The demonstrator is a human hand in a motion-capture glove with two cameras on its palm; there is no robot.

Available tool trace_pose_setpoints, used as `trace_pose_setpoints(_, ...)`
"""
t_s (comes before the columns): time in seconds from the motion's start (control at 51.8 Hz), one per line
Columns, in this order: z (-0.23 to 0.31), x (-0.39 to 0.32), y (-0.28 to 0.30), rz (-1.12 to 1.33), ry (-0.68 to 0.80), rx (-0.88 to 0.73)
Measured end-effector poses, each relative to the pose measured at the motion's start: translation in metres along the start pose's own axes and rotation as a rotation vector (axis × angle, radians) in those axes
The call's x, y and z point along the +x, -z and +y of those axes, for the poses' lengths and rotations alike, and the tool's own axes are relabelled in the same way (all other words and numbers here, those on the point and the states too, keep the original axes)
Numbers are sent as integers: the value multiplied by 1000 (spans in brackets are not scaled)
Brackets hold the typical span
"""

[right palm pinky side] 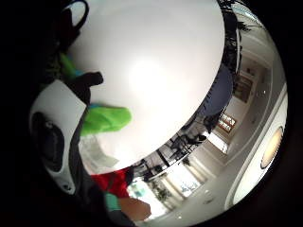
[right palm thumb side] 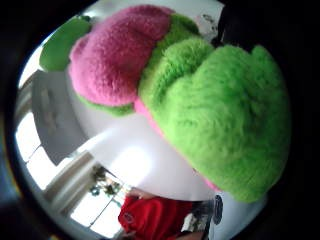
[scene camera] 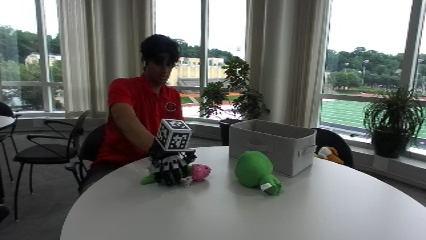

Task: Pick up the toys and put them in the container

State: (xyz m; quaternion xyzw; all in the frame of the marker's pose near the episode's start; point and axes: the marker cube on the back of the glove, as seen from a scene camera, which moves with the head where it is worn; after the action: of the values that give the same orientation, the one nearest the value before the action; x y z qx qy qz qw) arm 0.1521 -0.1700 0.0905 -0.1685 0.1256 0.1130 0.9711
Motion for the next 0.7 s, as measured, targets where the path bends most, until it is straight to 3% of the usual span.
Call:
trace_pose_setpoints(0.212,8,0,21,4,-29,232)
trace_pose_setpoints(0.405,22,-2,77,-83,-29,291)
trace_pose_setpoints(0.695,31,-59,211,-213,57,427)
